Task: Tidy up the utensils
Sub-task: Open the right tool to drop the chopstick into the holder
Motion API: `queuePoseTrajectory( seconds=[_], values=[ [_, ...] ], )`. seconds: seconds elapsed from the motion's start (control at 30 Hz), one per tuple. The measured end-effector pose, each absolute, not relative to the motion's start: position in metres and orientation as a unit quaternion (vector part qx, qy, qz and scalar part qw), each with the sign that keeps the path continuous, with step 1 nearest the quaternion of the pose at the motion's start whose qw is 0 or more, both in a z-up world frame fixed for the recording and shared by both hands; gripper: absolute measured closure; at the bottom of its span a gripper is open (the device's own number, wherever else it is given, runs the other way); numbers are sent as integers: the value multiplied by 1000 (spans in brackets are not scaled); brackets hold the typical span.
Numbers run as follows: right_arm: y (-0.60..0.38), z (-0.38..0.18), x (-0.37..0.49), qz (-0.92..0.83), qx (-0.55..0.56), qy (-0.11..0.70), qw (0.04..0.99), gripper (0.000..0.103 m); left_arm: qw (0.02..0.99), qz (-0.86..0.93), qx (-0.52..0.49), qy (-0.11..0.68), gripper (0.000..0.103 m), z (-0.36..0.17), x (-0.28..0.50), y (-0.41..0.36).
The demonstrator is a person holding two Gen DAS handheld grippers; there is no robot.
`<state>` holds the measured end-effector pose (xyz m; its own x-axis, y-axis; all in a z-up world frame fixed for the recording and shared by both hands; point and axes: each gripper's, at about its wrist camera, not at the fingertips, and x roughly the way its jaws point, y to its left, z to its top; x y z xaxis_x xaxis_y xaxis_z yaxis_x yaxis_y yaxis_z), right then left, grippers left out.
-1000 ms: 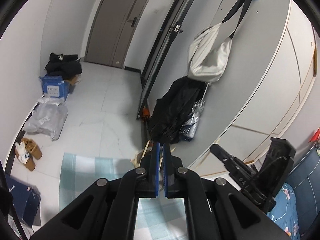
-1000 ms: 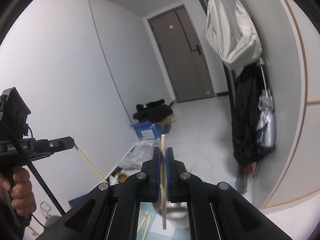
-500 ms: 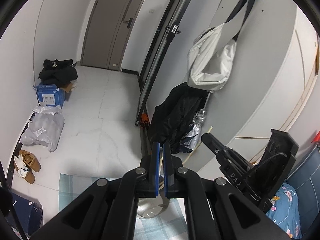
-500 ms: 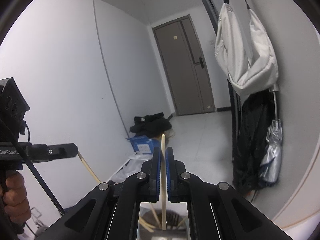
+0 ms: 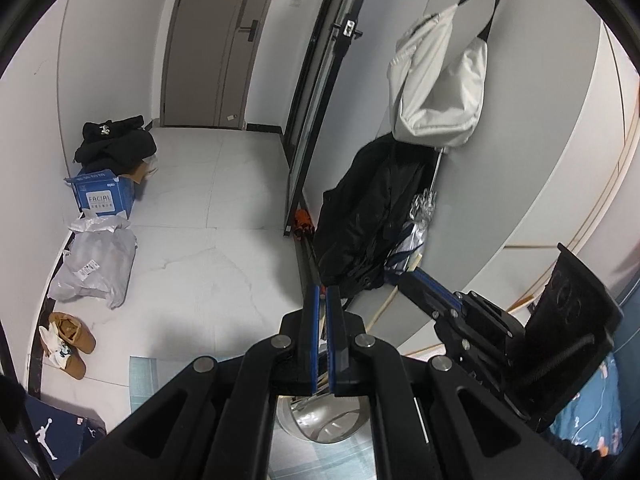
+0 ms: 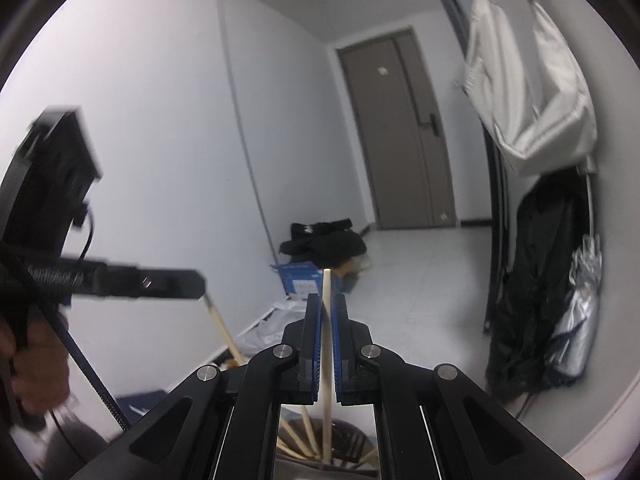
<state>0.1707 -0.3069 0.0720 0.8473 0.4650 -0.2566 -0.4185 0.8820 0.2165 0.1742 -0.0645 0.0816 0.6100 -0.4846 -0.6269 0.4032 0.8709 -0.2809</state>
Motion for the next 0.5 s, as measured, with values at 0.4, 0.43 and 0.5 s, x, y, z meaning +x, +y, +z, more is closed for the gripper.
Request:
queuePoseTrajectory(
  seconds=[0.4,0.43,0.5],
  values=[
    [-293,32,159,237,18,193,952,99,883,-248,-45,397,103,52,173,-75],
    [-291,29,160,239,14,198,951,99,883,-245,-44,397,103,51,173,-75],
    [-290,24,161,239,11,206,949,98,885,-241,-40,396,103,48,173,-74]
  ],
)
